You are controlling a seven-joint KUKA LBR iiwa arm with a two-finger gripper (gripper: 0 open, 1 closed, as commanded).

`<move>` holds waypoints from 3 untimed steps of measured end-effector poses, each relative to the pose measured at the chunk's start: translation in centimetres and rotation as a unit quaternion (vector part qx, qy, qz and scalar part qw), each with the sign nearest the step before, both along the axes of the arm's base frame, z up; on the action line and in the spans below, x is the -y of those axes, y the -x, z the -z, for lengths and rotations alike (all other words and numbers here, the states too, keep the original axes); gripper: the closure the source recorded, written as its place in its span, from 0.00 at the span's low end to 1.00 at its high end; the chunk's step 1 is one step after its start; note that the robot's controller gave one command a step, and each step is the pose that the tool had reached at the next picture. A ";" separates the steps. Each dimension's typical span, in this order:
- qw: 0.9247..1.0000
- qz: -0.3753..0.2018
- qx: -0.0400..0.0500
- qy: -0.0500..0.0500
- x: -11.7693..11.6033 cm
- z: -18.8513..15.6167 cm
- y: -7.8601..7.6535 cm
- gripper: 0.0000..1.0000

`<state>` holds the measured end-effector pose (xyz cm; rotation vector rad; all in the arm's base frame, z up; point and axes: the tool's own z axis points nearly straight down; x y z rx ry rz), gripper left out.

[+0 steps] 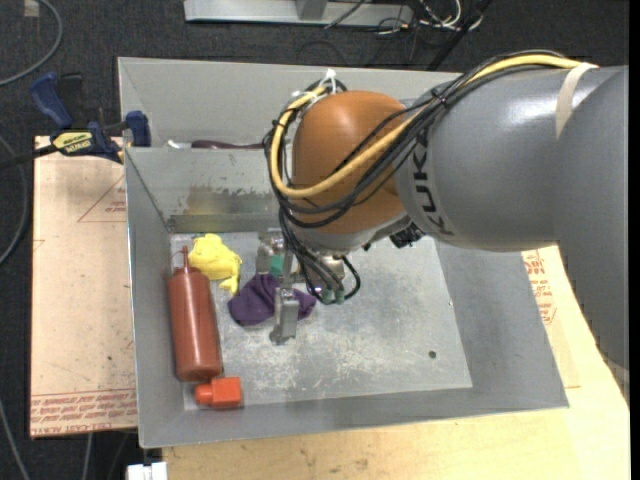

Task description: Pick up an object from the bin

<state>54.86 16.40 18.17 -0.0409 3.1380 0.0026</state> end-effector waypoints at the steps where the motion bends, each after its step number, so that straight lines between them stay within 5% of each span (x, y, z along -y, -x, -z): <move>1: 1.000 0.016 0.001 -0.002 0.5 3.4 -0.4 0.00; 2: 0.999 -0.046 0.001 -0.001 3.1 9.4 -3.0 1.00; 3: 0.999 -0.046 0.000 -0.001 3.1 9.4 -3.0 1.00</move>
Offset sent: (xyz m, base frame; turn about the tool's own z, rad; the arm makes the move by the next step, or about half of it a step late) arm 0.0295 -0.0315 -0.0936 -0.0933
